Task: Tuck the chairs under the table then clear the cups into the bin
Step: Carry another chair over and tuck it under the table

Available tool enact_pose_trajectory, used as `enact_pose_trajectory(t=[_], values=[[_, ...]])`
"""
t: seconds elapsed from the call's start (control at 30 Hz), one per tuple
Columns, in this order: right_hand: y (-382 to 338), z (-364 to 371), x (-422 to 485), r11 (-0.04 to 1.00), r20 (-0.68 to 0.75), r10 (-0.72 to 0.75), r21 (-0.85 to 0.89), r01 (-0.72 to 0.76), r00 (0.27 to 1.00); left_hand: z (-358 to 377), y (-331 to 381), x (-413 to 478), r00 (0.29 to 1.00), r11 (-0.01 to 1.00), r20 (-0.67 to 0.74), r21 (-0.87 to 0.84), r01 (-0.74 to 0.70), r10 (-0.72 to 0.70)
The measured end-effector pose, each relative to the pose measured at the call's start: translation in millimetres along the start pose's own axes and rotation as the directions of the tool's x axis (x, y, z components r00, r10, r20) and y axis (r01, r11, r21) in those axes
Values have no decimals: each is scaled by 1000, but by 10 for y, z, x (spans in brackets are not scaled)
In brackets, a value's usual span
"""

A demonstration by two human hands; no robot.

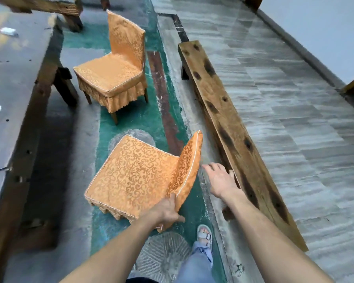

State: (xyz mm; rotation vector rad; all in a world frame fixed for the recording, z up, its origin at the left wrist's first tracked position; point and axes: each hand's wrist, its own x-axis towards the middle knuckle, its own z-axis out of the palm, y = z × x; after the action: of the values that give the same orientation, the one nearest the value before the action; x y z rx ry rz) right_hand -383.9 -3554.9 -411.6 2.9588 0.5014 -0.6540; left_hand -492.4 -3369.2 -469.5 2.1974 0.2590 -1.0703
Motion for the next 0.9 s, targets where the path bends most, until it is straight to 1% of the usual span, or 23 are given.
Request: enact_pose_trajectory(t=[0.1,0.27,0.37,0.47,0.57,0.67,0.8,0.9], values=[[222,-70,462,989,31,-139,-53,140,990,66,169,138,995,996,-47,-13,83,-84],[471,-194,1135,924,103,-335,-156,348,936,133,369,243,964,967,-118,-117,226,-240],[539,-192,1483,826,157,-467,-272,493,870,223,479,296,928,941,-190,-171,292,-322],[585,-123,1746,708,181,-577,-374,599,796,320,548,346,880,922,-275,-150,358,-387],[602,-36,1927,583,161,-680,-473,661,715,424,617,429,830,893,-341,-72,445,-441],[557,-3,2089,507,184,-717,-524,684,672,515,630,516,779,866,-429,-19,499,-458],[396,8,2352,353,293,-752,-578,736,591,626,514,631,728,867,-529,-32,496,-436],[350,87,2529,275,305,-792,-594,756,528,726,408,701,674,889,-623,-76,452,-397]])
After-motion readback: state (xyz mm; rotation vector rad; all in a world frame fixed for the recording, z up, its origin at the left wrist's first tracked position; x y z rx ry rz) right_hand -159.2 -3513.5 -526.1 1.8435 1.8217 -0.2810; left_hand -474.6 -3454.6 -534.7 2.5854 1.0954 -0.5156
